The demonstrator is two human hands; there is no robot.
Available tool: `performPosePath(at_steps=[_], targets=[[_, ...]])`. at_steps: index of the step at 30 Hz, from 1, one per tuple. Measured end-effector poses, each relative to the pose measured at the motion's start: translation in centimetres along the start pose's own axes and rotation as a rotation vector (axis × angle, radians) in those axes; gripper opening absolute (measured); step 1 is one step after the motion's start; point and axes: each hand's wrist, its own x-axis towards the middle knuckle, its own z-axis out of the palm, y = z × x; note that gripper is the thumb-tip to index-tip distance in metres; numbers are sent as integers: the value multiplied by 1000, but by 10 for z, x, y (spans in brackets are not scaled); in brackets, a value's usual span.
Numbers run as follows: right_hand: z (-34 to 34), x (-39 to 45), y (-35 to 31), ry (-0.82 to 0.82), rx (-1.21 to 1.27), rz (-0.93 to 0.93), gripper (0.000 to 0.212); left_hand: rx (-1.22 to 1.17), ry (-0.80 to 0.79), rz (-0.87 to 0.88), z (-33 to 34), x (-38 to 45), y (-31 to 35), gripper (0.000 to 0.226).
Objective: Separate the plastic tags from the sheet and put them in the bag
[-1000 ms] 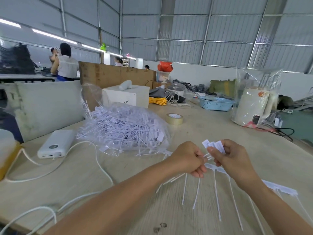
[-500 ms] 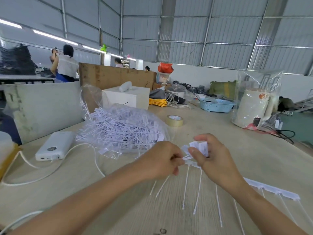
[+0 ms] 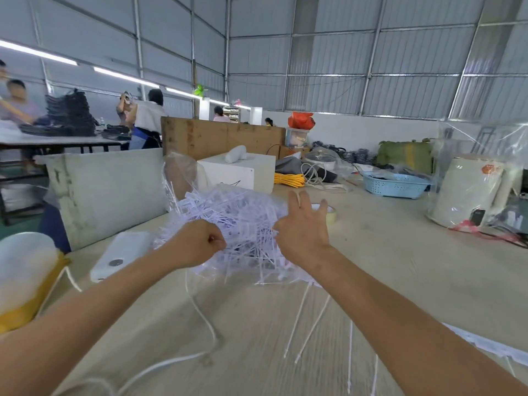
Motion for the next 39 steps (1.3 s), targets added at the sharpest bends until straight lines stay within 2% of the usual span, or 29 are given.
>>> performPosePath(at_steps=[2, 4, 7, 8, 10, 12, 14, 21, 24, 27, 29, 32, 33, 35, 36, 38, 39], targets=[[2, 14, 5, -76, -5, 41, 49, 19, 43, 20, 14, 14, 8, 17], [4, 25, 13, -45, 134, 78, 72, 51, 76, 12, 26, 27, 16, 21], [2, 36, 25, 38, 349, 97, 88, 135, 143, 7, 41, 44, 29, 27], [1, 37, 30, 47, 385, 96, 92, 237, 164, 16, 46, 49, 32, 35], [0, 36, 36, 51, 420, 92, 97, 493, 145, 44, 61, 57, 36, 72], [1, 33, 40, 36, 439, 71, 100, 584, 1, 54, 75, 66, 38, 104], [1, 30, 39, 13, 469, 15, 102, 595, -82, 54, 84, 80, 36, 112], [-4, 9, 56, 50, 478, -47, 102, 546, 62, -105, 86, 119, 40, 88], [3, -1, 58, 32, 437, -28, 100, 572, 72, -77, 88, 112, 47, 85], [8, -1, 61, 37, 368, 6, 95, 620, 42, 24, 76, 91, 54, 99], [8, -1, 62, 14, 345, 16, 94, 497, 60, 144, 61, 70, 50, 102], [-2, -3, 56, -65, 325, 18, 94, 178, 229, 548, 39, 30, 32, 69], [-9, -4, 52, -75, 306, 25, 91, 163, 180, 623, 33, 19, 23, 63], [-25, -9, 41, -2, 209, 17, 74, 322, -19, 568, 28, 4, 6, 62], [-32, -11, 31, 107, 149, -35, 62, 464, -56, 533, 28, 2, -4, 59], [-42, -15, 5, 315, 148, -246, 40, 634, -14, 574, 25, 0, -13, 40], [-44, -16, -11, 333, 228, -373, 32, 657, 42, 635, 22, -2, -15, 32]])
